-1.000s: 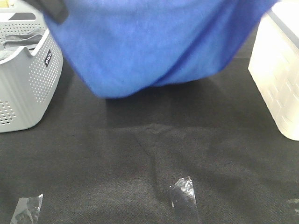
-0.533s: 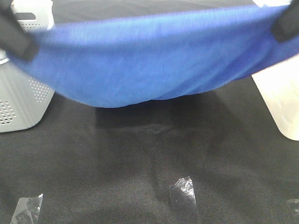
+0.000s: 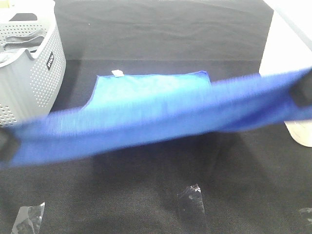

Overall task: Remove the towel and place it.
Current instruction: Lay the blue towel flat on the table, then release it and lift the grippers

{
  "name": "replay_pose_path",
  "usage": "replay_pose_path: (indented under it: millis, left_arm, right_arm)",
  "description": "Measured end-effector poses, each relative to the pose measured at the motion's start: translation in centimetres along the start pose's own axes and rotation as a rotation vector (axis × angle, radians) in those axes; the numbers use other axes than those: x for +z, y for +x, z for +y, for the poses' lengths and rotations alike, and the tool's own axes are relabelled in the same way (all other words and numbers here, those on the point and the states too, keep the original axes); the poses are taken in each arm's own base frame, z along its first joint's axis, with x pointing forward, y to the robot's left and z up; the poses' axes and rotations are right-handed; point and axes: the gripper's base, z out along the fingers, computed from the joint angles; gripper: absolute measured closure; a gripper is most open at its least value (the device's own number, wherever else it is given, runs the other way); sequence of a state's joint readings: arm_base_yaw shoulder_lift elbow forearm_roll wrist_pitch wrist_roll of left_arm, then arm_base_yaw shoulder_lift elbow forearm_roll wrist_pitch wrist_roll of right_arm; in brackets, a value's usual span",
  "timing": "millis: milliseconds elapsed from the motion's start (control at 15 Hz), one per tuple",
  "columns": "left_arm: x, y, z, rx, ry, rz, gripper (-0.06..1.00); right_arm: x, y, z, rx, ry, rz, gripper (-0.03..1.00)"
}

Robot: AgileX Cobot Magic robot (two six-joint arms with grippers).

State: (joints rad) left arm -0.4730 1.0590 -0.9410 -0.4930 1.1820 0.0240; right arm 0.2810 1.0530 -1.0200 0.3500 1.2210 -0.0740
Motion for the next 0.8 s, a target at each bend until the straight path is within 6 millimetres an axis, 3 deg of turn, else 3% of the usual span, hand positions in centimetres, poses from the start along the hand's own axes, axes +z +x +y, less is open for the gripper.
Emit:
replay_pose_path:
  millis: [200,400,600,800]
  left_arm:
    - [1.2,2.7,0.6,-0.064,0.049,0.05,0.94]
    - [2.5,4.0,1.3,-0.112,0.053,0.101,0.94]
    - [4.0,3.9,2.0,-0.146,0.041,0.167,0.94]
    - [5.8,3.1,2.8,-0.193,0.023,0.257,0.94]
  right_arm:
    - [1.0,2.3,0.0,0.057,-0.048,0.042,0.94]
    - [2.2,3.8,-0.2,0.109,-0.074,0.091,0.94]
    - [4.5,5.8,-1.0,0.155,-0.072,0.194,0.94]
    - [6.5,6.4,-1.7,0.191,-0.063,0.292,0.94]
